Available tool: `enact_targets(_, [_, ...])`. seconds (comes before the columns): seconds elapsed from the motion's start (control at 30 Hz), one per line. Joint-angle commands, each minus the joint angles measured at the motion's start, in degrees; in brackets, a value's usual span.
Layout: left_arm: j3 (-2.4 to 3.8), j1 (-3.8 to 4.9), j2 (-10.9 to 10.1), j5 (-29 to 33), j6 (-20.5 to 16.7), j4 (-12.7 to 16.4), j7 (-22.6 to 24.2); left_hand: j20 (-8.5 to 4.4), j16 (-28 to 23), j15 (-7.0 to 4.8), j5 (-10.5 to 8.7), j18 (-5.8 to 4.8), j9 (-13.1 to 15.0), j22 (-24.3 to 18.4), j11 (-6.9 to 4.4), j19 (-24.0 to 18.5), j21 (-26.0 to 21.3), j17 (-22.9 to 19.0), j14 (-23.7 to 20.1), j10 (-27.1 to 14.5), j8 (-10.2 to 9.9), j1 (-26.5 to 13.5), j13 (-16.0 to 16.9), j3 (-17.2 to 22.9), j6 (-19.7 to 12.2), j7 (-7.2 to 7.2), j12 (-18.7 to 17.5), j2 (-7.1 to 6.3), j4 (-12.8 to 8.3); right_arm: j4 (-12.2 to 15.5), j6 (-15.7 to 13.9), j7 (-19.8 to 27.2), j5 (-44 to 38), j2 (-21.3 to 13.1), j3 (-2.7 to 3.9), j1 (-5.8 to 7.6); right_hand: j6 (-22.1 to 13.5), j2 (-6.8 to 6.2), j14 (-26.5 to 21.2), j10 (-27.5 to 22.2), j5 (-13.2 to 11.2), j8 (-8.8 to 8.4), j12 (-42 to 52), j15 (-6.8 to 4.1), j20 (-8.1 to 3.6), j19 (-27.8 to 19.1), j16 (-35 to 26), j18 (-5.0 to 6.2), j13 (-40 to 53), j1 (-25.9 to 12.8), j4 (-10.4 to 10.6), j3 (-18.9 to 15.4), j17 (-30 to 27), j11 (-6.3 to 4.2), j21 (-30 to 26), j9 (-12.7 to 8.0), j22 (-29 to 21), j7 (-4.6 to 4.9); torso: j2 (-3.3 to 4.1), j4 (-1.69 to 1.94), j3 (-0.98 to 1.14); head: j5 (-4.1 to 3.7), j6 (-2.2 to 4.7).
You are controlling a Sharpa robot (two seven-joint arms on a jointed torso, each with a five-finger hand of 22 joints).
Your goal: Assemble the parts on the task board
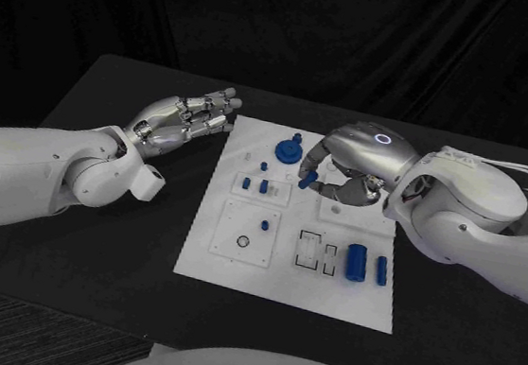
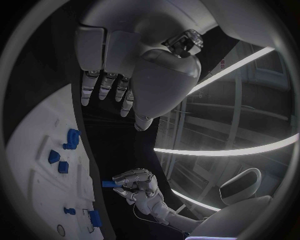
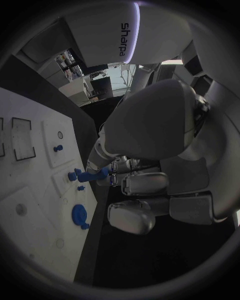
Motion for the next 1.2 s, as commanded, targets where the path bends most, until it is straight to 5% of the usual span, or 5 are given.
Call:
enact_targets(0.03, [0.05, -0.08, 0.0, 0.3, 0.7, 0.1, 9.1, -0.09, 0.8, 0.24, 1.17, 1.57, -0.3, -0.6, 0.46, 0.3, -0.2, 0.5, -0.1, -0.2, -0.5, 1.2, -0.3, -0.3, 0.2, 0.02, 1.2, -0.20, -0.9, -0.1, 1.8, -0.2, -0.3, 1.9, 0.03, -0.54, 0.6, -0.25, 2.3, 3.8, 0.6, -0.40, 1.3, -0.05, -0.12, 0.4, 0.5, -2.54, 2.2, 0.2, 0.2, 4.9, 1.6, -0.72, 1.1, 1.4, 10.0, 0.28, 0.00, 0.06, -0.05, 0.03, -0.01])
enact_targets(0.47, [0.05, -0.08, -0.3, 0.3, 0.4, 0.5, 9.0, -0.10, 0.8, 0.23, 1.22, 1.57, -0.3, -0.7, 0.49, 0.3, -0.2, 0.5, -0.1, -0.2, -0.5, 1.2, -0.3, -0.2, 0.2, 0.03, 1.3, -0.13, -0.9, -2.1, 5.9, 0.3, -5.7, 11.6, 0.03, -4.56, 0.1, -0.28, 2.3, 3.4, 1.0, -0.86, 1.0, 0.13, 0.00, 0.2, 0.4, -2.49, 2.3, -0.3, -0.4, 5.6, 1.5, -0.51, 0.9, 1.4, 9.9, 0.46, 0.11, 0.06, 0.02, 0.14, -0.01])
enact_targets(0.87, [0.05, -0.08, -0.5, 0.3, 0.4, 0.6, 9.0, -0.10, 0.8, 0.23, 1.22, 1.57, -0.3, -0.7, 0.49, 0.3, -0.2, 0.5, -0.1, -0.2, -0.5, 1.2, -0.3, -0.2, 0.2, 0.03, 1.3, -0.13, -0.9, -3.9, 6.6, 0.6, -7.4, 14.7, 0.03, -7.55, 0.0, -0.32, 2.3, 3.4, 1.4, -0.97, 0.9, 0.17, 0.04, 0.2, 0.4, -2.49, 2.3, -0.6, -0.7, 5.7, 1.6, -0.47, 0.9, 1.5, 9.9, 0.52, 0.01, 0.08, 0.03, 0.41, -0.01])
enact_targets(1.2, [0.05, -0.08, -0.4, 0.3, 0.5, 0.6, 8.9, -0.10, 0.8, 0.23, 1.24, 1.57, -0.3, -0.6, 0.53, 0.4, -0.2, 0.5, -0.1, -0.2, -0.5, 1.3, -0.3, -0.2, 0.2, 0.06, 1.3, -0.04, -0.9, -4.7, 7.6, 0.6, -7.6, 15.4, 0.03, -8.59, -0.1, -0.23, 2.2, 3.4, 2.7, -1.20, 0.9, 0.23, 0.12, 0.1, 0.4, -2.45, 2.6, -1.1, -1.3, 5.7, 1.4, -0.41, 0.8, 1.6, 9.9, 0.59, 0.12, -0.05, 0.01, 0.32, -0.01])
